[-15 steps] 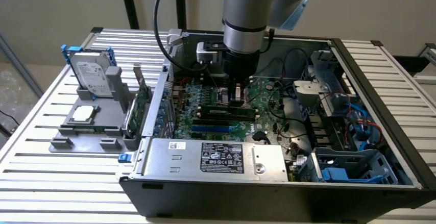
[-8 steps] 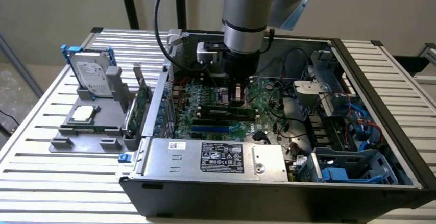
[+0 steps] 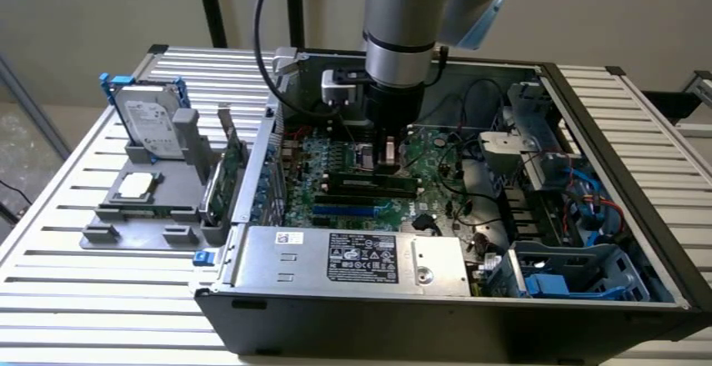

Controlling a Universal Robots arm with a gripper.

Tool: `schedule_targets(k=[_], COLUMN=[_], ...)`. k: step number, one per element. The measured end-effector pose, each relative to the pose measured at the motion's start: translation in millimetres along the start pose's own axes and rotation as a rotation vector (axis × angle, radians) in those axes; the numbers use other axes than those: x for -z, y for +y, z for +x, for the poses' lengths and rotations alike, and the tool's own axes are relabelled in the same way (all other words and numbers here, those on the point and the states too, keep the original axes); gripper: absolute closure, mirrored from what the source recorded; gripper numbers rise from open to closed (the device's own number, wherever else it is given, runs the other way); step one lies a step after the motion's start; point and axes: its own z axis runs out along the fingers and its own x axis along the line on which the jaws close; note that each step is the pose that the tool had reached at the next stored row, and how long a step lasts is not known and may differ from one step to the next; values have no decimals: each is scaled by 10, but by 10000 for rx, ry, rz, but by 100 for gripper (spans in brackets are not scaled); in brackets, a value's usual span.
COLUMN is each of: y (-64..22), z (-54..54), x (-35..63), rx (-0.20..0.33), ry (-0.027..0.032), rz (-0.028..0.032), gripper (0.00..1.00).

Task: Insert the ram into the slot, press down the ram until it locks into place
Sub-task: 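Insert the ram into the slot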

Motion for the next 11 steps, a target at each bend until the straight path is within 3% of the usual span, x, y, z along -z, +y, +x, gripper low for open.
schedule_targets(k=[11], y=[2], z=[-1], x=[-23], rx=[218], ry=[6], rz=[75], gripper=[87])
